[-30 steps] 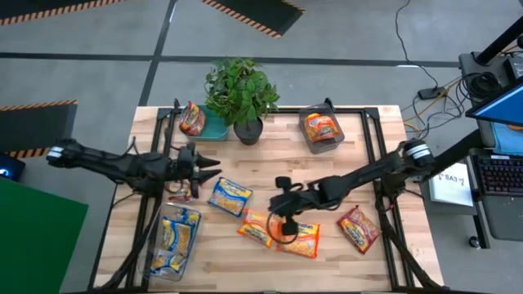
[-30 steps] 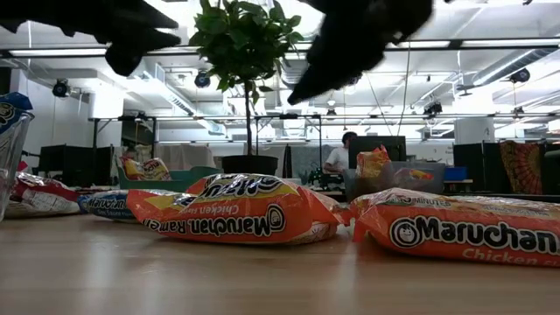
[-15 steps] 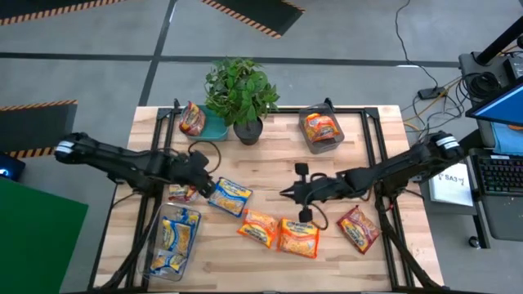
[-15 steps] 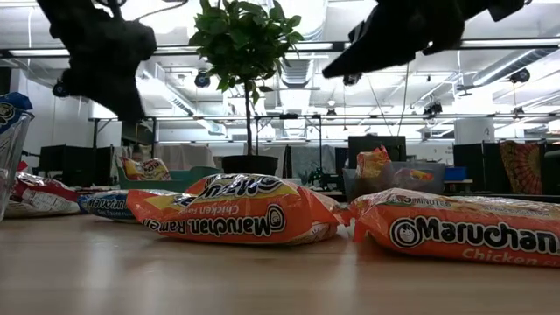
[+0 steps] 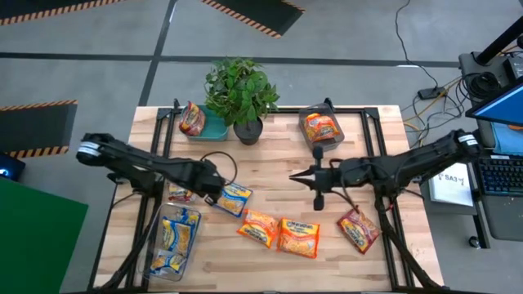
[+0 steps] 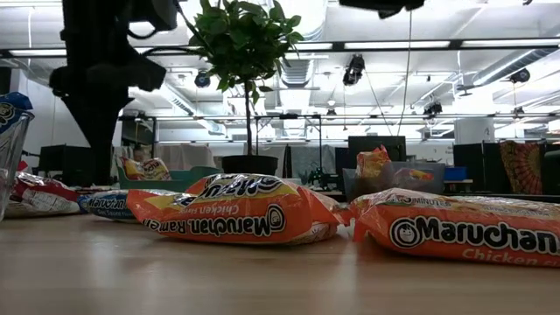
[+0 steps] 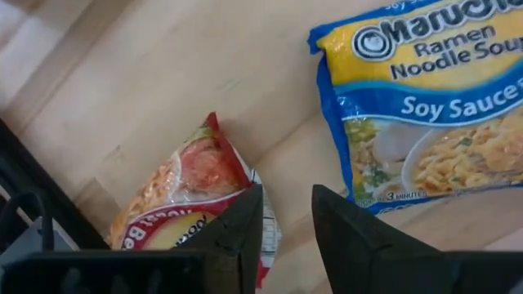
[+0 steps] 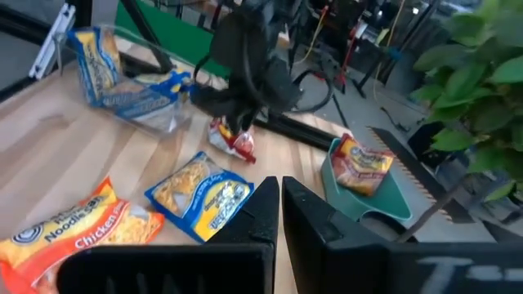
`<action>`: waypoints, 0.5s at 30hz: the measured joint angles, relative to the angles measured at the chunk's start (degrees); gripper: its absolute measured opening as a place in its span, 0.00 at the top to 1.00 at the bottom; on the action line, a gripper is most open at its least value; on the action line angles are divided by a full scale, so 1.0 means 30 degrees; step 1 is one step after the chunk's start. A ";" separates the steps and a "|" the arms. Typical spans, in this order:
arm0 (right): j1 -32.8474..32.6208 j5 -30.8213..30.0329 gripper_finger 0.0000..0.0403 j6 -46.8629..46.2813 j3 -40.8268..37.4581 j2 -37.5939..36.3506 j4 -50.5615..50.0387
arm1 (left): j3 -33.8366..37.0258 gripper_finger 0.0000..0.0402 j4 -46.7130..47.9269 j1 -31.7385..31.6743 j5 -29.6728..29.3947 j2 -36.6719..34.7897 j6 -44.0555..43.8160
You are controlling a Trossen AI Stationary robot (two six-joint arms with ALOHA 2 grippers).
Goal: Sort Maruchan noodles
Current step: Put the red noodle pack into the green bin
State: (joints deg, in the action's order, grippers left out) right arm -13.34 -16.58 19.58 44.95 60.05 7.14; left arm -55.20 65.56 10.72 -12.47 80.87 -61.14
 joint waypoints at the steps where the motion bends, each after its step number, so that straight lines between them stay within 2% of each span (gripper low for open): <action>1: 0.0000 0.0007 0.98 -0.0006 -0.0005 -0.0285 -0.0252 | -0.0105 0.76 -0.0002 0.0000 0.0016 0.0246 -0.0063; 7: 0.0000 0.0007 0.98 -0.0196 -0.0192 -0.1580 -0.2049 | -0.0537 0.67 -0.0076 0.0000 0.0151 0.1479 -0.0941; 15: 0.0000 0.0011 0.98 -0.0508 -0.2148 -0.2428 -0.1434 | -0.0737 0.60 0.0179 -0.0033 0.1105 0.2818 -0.2074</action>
State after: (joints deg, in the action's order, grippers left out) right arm -13.34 -16.55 18.05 38.51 52.77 2.84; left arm -57.41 66.10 10.62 -9.16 89.32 -67.36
